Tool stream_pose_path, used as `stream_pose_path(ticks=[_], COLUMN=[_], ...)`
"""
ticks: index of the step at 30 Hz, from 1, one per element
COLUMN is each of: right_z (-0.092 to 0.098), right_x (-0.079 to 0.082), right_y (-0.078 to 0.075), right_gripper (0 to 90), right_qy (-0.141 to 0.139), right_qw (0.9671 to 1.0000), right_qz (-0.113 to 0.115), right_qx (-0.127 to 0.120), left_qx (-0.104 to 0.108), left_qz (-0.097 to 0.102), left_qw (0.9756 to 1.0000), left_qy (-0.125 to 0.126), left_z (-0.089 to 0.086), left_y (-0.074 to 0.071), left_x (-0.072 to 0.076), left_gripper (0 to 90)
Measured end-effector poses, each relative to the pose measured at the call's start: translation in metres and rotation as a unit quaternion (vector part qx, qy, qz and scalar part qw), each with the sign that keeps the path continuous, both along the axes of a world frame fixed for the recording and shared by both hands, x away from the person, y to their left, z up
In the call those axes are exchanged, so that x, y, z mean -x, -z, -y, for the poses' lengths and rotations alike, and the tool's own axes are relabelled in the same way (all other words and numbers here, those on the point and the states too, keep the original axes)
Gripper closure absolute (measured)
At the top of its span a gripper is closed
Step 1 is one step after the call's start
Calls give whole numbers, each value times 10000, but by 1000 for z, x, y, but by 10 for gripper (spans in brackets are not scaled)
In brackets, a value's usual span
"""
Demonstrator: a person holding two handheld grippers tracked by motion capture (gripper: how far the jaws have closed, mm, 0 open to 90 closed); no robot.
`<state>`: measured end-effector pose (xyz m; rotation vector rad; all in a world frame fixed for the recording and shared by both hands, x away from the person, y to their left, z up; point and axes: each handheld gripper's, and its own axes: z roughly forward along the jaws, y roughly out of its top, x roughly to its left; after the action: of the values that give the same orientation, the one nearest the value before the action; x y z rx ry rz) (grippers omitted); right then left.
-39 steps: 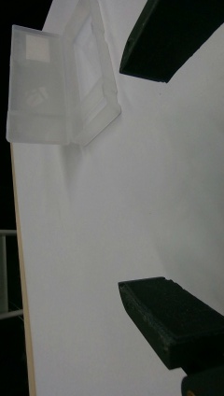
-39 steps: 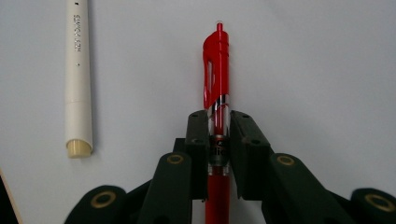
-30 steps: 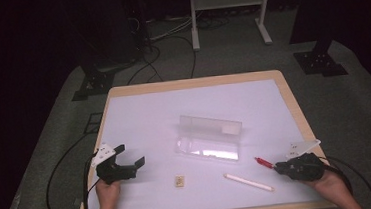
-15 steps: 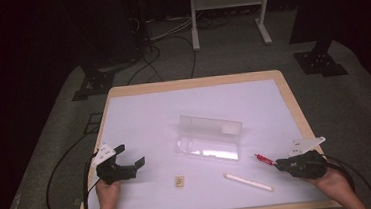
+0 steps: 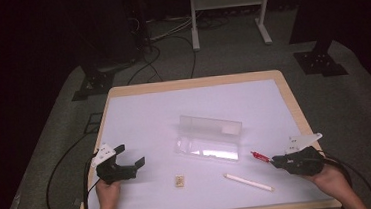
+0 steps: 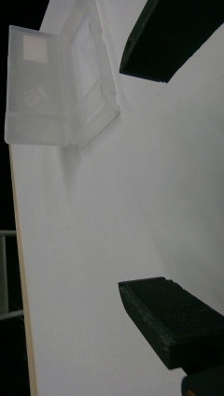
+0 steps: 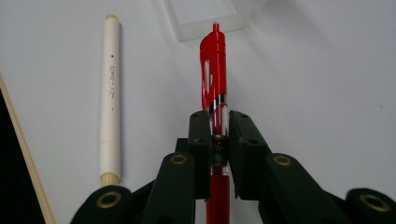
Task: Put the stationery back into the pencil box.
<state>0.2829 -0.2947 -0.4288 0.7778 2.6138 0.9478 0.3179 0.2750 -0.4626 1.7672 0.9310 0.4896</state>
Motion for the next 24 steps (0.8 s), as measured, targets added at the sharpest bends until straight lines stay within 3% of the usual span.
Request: stream_pose_path(ticks=[24], right_z=[-33], right_x=[-20], right_y=[-33], right_gripper=[791], right_qy=[-374], right_qw=[9987], right_qz=[294], right_qx=[180], left_qx=[20], left_qz=[-9], left_qw=[10000], left_qy=[-10], left_z=[0], left_y=[0], left_x=[0], left_gripper=[0])
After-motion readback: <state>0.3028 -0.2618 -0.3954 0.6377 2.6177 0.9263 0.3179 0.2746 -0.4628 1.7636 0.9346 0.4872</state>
